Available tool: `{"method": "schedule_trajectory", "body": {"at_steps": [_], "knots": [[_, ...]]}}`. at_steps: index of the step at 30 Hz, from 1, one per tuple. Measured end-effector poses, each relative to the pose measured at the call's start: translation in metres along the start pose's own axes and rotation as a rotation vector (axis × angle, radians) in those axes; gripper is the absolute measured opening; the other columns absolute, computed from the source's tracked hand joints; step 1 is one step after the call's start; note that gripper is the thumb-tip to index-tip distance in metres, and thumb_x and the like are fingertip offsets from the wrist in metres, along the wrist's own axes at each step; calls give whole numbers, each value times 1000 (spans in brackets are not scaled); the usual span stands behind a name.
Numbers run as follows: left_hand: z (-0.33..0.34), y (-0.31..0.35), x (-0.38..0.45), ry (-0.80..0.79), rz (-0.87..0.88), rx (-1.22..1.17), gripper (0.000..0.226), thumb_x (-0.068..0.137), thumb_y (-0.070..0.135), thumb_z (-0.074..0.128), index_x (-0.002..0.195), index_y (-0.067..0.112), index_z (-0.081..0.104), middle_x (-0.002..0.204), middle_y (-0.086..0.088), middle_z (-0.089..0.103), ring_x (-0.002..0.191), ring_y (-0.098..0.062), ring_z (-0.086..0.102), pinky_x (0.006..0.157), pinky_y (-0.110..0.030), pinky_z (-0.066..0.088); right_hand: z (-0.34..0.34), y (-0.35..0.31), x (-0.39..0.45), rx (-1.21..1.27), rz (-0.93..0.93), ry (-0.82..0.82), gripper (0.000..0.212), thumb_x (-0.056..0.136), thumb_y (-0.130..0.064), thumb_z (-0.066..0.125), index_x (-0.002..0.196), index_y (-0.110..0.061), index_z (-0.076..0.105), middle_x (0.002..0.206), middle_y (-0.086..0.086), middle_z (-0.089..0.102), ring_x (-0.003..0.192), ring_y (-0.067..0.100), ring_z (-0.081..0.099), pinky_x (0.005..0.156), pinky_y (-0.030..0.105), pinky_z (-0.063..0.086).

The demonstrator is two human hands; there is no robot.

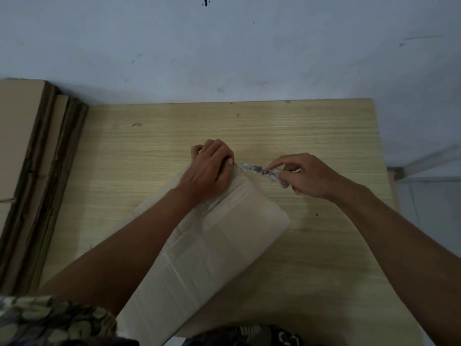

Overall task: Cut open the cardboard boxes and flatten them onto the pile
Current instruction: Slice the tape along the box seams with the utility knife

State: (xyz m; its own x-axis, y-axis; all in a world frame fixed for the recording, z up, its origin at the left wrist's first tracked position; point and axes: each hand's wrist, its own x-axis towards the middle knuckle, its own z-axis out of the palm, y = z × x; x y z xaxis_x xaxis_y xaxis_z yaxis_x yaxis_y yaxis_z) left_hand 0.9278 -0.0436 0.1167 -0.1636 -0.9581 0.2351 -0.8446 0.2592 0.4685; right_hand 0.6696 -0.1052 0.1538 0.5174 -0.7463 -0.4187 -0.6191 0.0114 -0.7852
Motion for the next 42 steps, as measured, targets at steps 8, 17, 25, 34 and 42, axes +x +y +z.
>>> {"method": "schedule_trajectory", "body": {"at_steps": [8,17,25,34,42], "knots": [[-4,-4,0,-41,87,7,11,96,16,48,93,14,58,97,3,55,94,-15,51,88,-39,33,5,-6,2,-42,-12,-76,19,96,-16,60,104,-20,77,72,3,72,43,6,53,59,31,50],[-6,-7,-5,-78,196,25,12,95,13,50,94,11,62,99,-2,60,96,-21,56,88,-45,38,8,-26,13,-119,87,-256,28,95,-15,55,111,-9,76,76,-25,69,57,10,61,61,28,51],[-2,-9,-8,-68,240,60,13,97,16,53,96,10,65,100,-3,62,97,-22,58,88,-46,39,14,-25,11,-151,88,-254,29,97,-15,51,112,-9,75,85,-23,69,60,10,62,56,18,45],[1,-9,-8,-65,298,100,15,98,21,55,91,9,61,95,-5,58,92,-23,54,87,-43,36,24,-29,12,-181,16,-264,36,99,-19,48,126,-31,70,88,-7,72,57,-4,58,67,29,56],[-1,-15,-6,-117,312,103,16,98,20,52,88,9,59,92,-5,55,88,-25,51,84,-47,38,30,-25,5,-54,36,-387,39,105,-18,49,140,-33,57,108,-11,70,78,7,68,72,24,55]]}}
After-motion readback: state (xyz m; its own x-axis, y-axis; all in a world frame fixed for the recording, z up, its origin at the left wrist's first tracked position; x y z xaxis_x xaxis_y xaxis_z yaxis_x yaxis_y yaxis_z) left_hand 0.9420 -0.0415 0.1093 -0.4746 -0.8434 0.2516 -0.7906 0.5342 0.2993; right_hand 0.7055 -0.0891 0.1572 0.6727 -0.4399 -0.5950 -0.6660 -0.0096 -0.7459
